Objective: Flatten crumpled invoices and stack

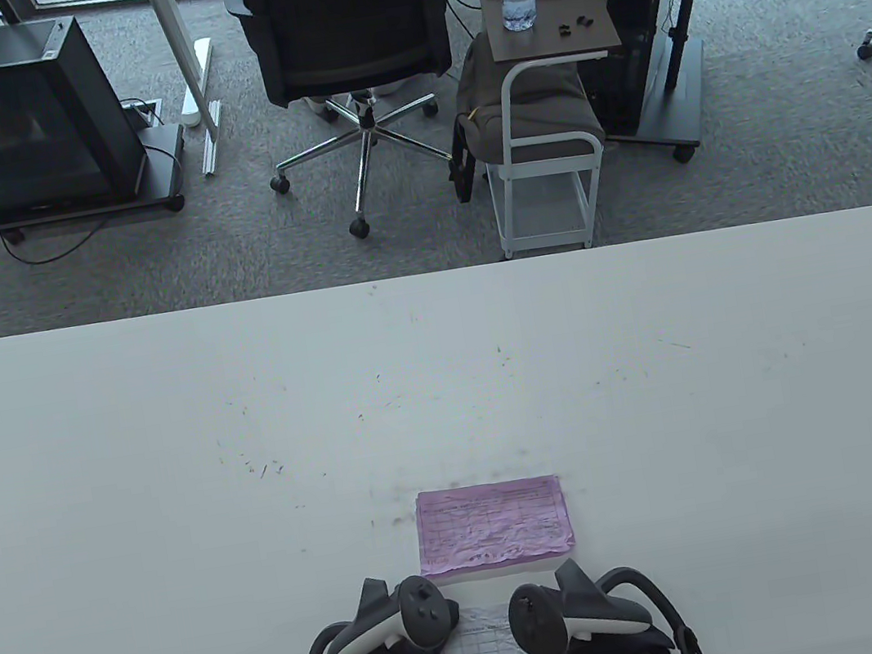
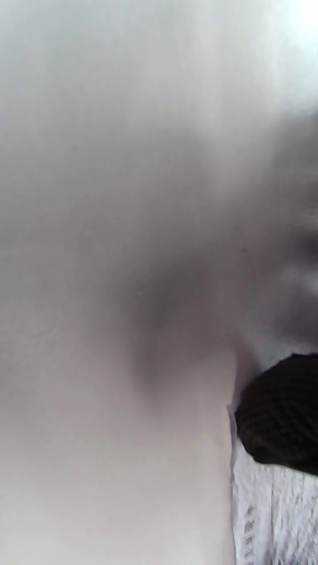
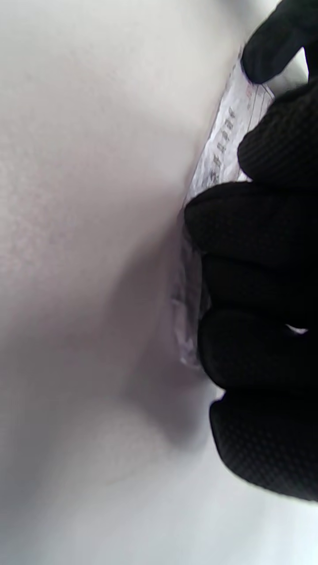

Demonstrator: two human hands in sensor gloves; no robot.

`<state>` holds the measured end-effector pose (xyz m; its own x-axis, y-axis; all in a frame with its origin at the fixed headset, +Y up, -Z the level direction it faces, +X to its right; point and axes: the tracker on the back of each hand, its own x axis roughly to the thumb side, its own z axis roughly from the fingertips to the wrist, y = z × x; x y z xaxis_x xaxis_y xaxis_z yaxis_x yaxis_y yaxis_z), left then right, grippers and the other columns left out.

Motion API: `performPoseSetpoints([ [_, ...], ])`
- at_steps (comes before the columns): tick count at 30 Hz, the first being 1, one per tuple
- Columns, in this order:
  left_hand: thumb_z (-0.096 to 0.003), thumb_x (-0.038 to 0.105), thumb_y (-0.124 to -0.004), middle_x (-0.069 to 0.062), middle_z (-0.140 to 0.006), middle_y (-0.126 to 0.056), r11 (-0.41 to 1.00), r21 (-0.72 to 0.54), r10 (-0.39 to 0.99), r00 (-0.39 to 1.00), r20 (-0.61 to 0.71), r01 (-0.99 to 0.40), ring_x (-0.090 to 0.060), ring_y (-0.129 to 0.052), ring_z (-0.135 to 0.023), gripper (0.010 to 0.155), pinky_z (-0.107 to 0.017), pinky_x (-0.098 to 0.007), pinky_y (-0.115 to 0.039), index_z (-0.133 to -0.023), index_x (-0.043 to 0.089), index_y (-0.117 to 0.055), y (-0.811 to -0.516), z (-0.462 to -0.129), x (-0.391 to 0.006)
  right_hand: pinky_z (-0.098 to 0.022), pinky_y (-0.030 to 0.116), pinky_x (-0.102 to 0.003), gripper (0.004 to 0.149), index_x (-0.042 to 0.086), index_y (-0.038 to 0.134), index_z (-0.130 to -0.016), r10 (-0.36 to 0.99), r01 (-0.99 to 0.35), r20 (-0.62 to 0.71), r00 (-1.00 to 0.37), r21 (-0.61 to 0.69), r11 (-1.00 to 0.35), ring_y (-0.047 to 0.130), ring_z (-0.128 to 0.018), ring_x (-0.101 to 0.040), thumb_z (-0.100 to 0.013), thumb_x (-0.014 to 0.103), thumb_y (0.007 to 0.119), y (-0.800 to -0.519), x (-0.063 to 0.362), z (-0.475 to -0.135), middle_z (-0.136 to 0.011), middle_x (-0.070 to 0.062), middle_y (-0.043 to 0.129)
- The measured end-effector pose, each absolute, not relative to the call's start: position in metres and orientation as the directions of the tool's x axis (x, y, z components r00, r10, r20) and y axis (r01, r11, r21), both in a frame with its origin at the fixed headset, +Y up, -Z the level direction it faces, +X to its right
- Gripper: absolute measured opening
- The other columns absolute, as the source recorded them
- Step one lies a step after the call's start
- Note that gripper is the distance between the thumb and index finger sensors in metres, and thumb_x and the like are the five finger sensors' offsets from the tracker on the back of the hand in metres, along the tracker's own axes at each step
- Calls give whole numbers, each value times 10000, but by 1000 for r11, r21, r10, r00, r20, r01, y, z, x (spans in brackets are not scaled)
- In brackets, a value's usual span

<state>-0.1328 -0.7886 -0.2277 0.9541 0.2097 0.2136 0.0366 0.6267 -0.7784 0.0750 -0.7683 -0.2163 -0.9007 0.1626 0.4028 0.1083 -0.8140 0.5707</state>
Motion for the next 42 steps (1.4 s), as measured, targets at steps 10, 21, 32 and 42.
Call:
performPoseSetpoints([
  [10, -497, 471, -798, -83, -1029, 140, 629, -777, 216, 952, 217, 35, -538, 107, -931, 881, -646, -701, -214, -1057, 370, -125, -789, -228, -133, -428, 842, -543, 359, 196, 913, -638, 275, -100, 238, -932, 561, -822, 930, -554, -325, -547, 495, 735, -761, 114, -225, -708, -95, 921],
  [21, -498, 468, -800, -89, -1029, 140, 628, -777, 216, 951, 220, 37, -545, 104, -928, 882, -645, -706, -216, -1058, 368, -126, -789, -228, -133, -457, 834, -515, 377, 124, 794, -820, 318, -196, 553, -770, 269, -943, 847, -699, -400, -548, 377, 735, -736, 70, -205, -907, -198, 752],
  [32, -496, 455, -808, -91, -1029, 138, 626, -779, 224, 950, 217, 31, -548, 105, -925, 885, -642, -710, -214, -1060, 364, -132, -789, -228, -133, -582, 694, -520, 518, 195, 481, -1030, 90, 175, 567, -819, 395, -902, 582, -876, -364, -573, 335, 681, -771, 36, -202, -1089, -183, 419],
  [42, -498, 458, -806, -87, -1027, 141, 624, -781, 225, 951, 214, 28, -543, 109, -924, 885, -642, -707, -210, -1059, 368, -128, -789, -228, -133, -530, 757, -510, 454, 105, 574, -964, -29, 183, 344, -939, 425, -887, 709, -794, -395, -563, 259, 721, -766, 58, -215, -1028, -239, 540],
])
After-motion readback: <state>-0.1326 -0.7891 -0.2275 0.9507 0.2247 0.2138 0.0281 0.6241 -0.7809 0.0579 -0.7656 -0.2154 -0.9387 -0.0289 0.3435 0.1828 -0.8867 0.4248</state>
